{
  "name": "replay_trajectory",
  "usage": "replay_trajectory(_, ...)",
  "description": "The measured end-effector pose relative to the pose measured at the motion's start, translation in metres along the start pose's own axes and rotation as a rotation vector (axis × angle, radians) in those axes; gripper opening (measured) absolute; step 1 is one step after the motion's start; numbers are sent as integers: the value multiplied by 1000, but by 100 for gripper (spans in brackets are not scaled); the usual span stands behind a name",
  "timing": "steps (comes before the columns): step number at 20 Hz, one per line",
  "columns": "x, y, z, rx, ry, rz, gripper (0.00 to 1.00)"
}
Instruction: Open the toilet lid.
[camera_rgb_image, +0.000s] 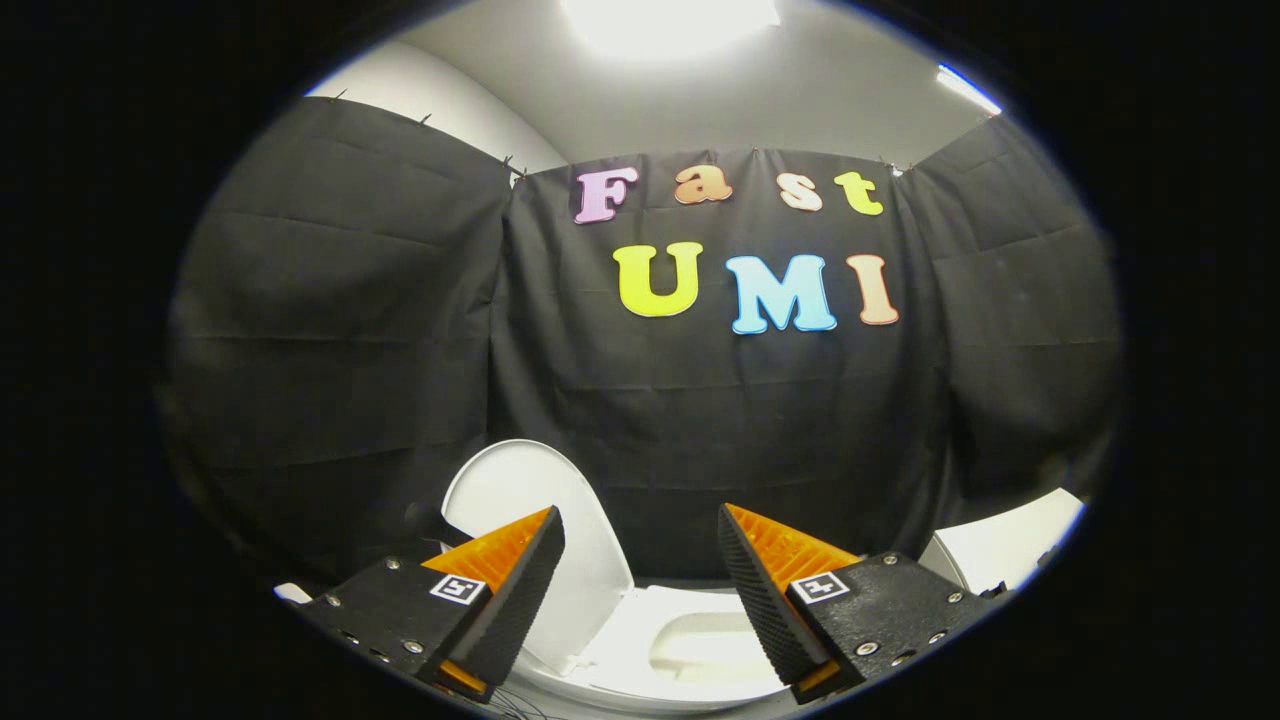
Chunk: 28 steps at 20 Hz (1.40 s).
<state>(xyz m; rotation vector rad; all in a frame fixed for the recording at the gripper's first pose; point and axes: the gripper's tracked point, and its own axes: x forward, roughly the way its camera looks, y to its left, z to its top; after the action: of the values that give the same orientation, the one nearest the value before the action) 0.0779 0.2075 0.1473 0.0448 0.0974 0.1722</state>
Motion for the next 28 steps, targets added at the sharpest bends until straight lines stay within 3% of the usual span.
replay_trajectory(22,-62,-109,-70,-67,-80,-166,95)
replay_trajectory(28,-71,-113,-95,-71,-56,-157,95)
